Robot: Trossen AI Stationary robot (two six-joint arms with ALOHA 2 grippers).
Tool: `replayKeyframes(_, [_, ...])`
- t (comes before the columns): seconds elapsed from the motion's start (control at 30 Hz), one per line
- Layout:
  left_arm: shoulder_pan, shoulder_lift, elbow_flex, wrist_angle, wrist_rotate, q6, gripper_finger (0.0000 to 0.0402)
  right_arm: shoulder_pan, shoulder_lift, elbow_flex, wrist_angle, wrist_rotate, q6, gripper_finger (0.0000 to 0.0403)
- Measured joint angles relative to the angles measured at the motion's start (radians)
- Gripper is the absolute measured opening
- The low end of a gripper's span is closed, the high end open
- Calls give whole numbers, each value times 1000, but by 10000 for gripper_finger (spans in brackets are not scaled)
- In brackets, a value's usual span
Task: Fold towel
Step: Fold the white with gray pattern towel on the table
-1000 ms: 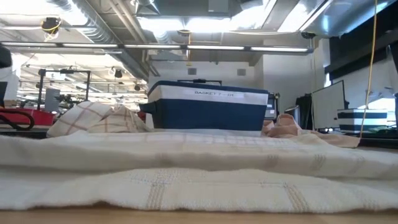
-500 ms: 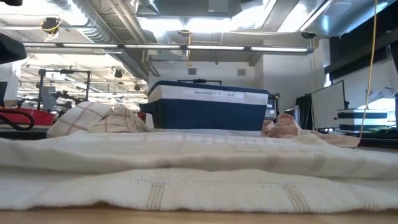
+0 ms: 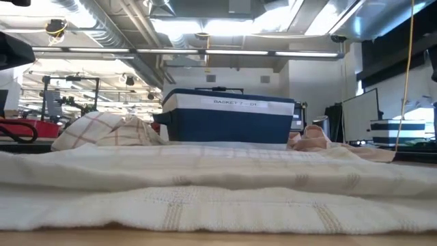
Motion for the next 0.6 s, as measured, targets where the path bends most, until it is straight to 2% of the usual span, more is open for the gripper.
replayKeyframes(0.2, [0,0,0,-1,-6,1,162,0,0,0,-9,-23,-25,102])
replayKeyframes(0.37, [0,0,0,0,-9,14,108,0,0,0,-14,-28,-31,20])
replayKeyframes(0.43, [0,0,0,0,-9,14,76,0,-2,3,-16,-29,-31,9])
replayKeyframes(0.53, [0,0,0,-1,-9,14,25,0,-2,35,-50,-21,-4,21])
replayKeyframes(0.6, [0,0,0,-1,-9,14,7,0,-2,63,-78,-12,0,20])
